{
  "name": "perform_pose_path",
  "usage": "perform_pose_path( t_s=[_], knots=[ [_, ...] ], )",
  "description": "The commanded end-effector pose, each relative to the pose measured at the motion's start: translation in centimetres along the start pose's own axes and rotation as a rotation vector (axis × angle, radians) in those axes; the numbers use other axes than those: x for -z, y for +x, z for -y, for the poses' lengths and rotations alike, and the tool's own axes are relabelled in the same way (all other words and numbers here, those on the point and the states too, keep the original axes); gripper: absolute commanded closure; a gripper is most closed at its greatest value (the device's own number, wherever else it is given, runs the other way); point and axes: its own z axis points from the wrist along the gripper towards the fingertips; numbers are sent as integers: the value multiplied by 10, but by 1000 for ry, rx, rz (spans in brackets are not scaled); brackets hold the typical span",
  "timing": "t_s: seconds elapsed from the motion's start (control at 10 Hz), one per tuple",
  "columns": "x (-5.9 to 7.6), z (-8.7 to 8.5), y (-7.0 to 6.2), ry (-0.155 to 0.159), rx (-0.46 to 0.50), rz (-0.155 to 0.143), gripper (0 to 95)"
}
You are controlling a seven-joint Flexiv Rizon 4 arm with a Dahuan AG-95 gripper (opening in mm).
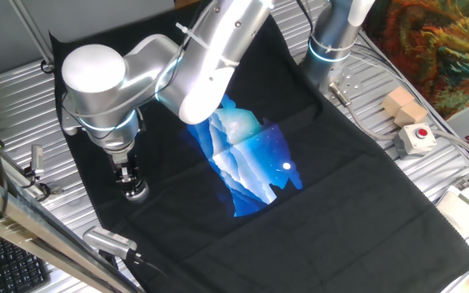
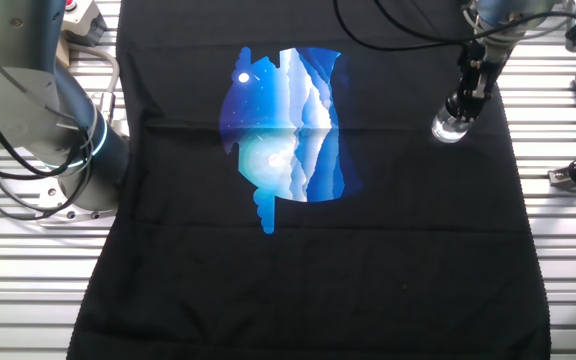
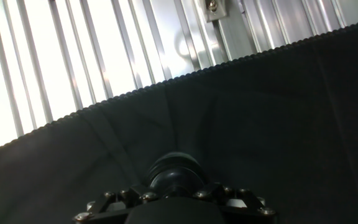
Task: Screw the lid onto the jar
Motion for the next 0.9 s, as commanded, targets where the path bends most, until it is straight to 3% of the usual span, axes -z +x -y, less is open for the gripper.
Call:
perform_pose_path(
  t_s=[0.1, 0.9],
  knots=[
    [-1, -1, 0, 3, -4, 1, 950],
    [-1, -1, 0, 0, 3, -7, 950]
  ],
)
